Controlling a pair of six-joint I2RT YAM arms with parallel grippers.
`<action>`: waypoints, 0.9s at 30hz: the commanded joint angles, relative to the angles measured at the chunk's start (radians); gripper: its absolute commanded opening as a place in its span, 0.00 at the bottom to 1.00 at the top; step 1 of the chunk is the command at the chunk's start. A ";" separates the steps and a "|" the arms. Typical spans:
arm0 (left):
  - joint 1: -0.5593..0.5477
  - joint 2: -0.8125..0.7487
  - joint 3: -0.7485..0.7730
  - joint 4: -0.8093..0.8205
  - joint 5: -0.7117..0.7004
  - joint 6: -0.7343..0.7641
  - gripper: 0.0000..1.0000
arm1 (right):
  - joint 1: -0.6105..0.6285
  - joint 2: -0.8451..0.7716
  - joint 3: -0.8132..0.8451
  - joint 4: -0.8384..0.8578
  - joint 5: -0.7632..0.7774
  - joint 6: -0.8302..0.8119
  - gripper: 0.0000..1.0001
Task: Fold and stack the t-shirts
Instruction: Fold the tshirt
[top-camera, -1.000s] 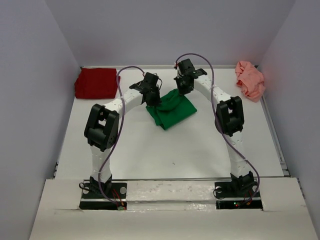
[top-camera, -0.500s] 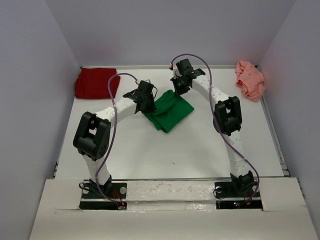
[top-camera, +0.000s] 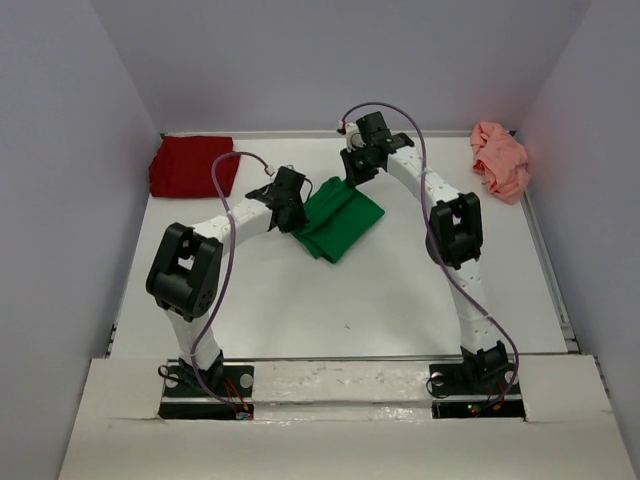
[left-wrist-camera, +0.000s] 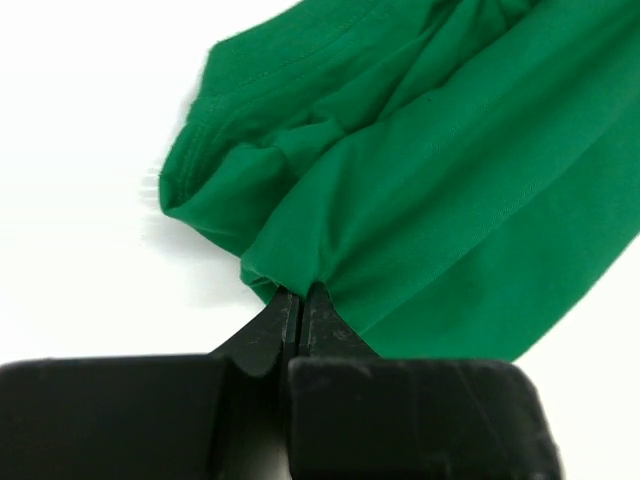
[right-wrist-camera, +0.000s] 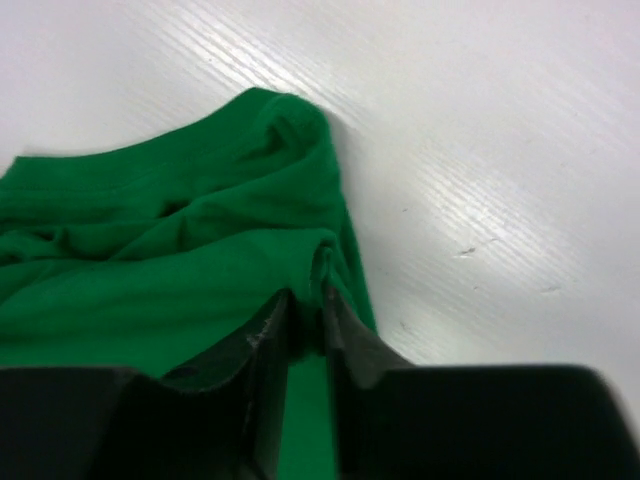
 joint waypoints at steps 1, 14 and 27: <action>0.018 -0.053 -0.032 -0.011 -0.087 -0.045 0.00 | -0.022 0.029 0.095 0.046 -0.065 -0.039 0.37; 0.014 -0.082 -0.011 -0.046 -0.258 -0.103 0.69 | -0.031 -0.029 0.046 0.070 -0.033 -0.046 0.59; -0.075 -0.191 0.021 -0.117 -0.398 -0.071 0.74 | -0.031 -0.188 0.026 0.032 0.013 -0.029 0.60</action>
